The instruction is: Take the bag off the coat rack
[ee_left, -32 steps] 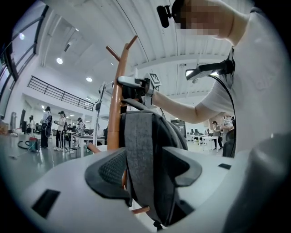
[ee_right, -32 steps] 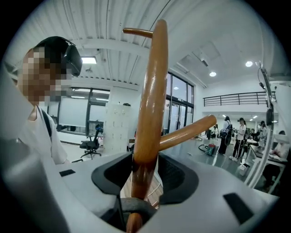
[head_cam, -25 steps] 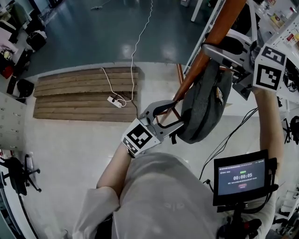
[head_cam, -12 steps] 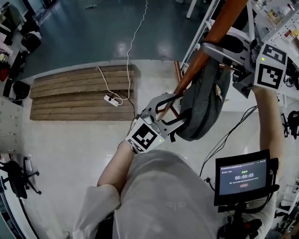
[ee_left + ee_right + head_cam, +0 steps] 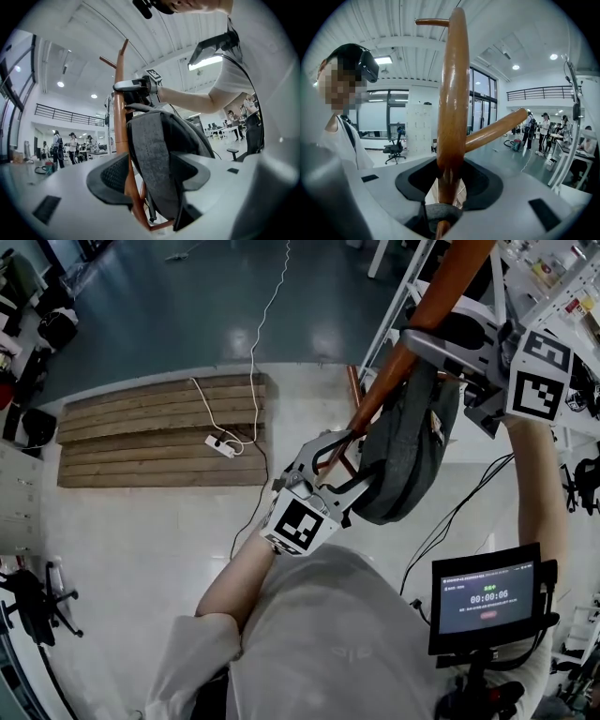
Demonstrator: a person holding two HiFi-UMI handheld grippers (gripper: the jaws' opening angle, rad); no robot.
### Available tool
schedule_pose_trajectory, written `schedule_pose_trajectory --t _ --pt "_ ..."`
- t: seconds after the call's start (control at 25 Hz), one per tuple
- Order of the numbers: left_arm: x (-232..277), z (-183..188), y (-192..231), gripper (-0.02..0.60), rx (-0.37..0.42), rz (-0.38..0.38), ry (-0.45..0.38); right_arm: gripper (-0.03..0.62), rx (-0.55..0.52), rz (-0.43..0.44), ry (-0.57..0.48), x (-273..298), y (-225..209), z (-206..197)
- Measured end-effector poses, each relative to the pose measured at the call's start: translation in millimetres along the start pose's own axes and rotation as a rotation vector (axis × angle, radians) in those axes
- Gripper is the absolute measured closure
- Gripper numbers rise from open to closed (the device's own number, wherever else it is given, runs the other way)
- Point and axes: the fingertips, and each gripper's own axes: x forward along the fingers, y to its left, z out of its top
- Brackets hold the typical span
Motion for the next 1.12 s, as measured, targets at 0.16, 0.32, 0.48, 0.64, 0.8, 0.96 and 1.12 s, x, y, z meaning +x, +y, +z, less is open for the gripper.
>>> schedule_pose_trajectory --t 0.16,0.32,0.48,0.64,0.8,0.96,1.12 --pt "-2.0 -1.3 0.3 0.348 -0.043 -0.022 -0.014 0.425 0.007 0.004 -0.004 -1.8 -1.9 0.0" --pt "-9.4 -6.9 14.6 0.348 -0.097 0.011 -0.009 0.425 0.013 0.008 0.002 -3.3 -3.3 -1.5" --pt "-4.3 -5.1 11.2 0.348 -0.064 -0.029 0.027 0.425 0.027 0.03 0.034 -2.8 -4.1 -2.1" --pt "3.8 1.8 -0.4 0.348 0.081 -0.1 0.063 0.425 -0.017 0.014 0.12 -0.7 -4.6 -4.9" --pt "17.5 4.5 -5.5 0.344 0.073 -0.203 0.038 0.425 -0.001 0.008 0.131 -1.1 -6.5 -4.5" --pt "28.9 4.9 -8.8 0.344 0.068 -0.194 0.004 0.425 0.032 -0.022 0.158 -5.8 -14.9 -7.1" --pt "17.0 18.9 -3.3 0.387 0.01 -0.195 -0.053 0.425 0.03 -0.033 0.208 -8.5 -20.1 -12.2"
